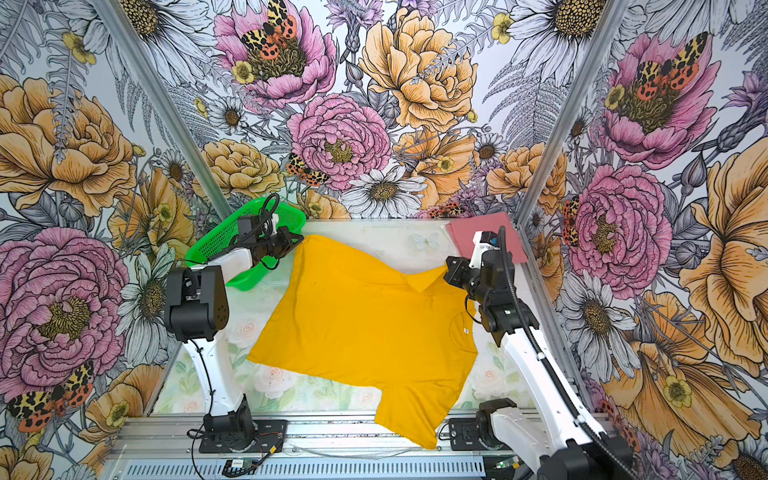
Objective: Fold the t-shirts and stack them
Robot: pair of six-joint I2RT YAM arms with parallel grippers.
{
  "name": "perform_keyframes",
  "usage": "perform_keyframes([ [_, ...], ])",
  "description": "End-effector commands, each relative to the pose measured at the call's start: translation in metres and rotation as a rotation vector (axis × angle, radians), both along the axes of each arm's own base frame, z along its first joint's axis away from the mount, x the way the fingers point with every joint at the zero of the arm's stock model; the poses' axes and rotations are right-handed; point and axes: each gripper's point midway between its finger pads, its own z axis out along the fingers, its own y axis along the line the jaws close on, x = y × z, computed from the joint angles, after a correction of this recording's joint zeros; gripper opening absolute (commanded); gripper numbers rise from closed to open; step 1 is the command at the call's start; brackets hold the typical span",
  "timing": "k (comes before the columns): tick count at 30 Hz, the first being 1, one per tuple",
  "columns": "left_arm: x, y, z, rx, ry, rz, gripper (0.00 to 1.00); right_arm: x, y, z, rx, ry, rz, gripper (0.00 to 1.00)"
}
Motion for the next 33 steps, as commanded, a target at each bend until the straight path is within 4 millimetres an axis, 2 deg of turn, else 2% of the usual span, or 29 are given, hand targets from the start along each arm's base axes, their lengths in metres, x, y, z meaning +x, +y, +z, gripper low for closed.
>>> perform_keyframes([
  [1,-0.011,0.005,0.013,0.027,-0.034,0.002,0.0,-0.029,0.002,-0.037,0.013,0.122,-0.015,0.0],
  [9,-0.035,0.025,0.017,0.03,-0.04,0.073,0.0,-0.091,0.013,-0.062,0.06,0.161,0.04,0.0],
  [13,-0.052,0.028,0.021,0.036,-0.051,0.09,0.0,-0.107,0.016,-0.079,0.076,0.196,0.058,0.0],
  [14,-0.056,0.029,0.017,0.041,-0.041,0.097,0.0,-0.11,0.017,-0.082,0.081,0.202,0.062,0.0],
  [15,-0.062,0.029,0.032,0.048,-0.072,0.105,0.0,-0.113,0.018,-0.084,0.086,0.203,0.068,0.0],
  [18,-0.079,0.033,0.034,0.074,-0.077,0.136,0.0,-0.123,0.023,-0.085,0.088,0.201,0.102,0.0],
  [33,-0.129,0.053,-0.02,0.097,0.042,0.264,0.0,-0.166,0.034,-0.129,0.062,0.328,0.203,0.0],
])
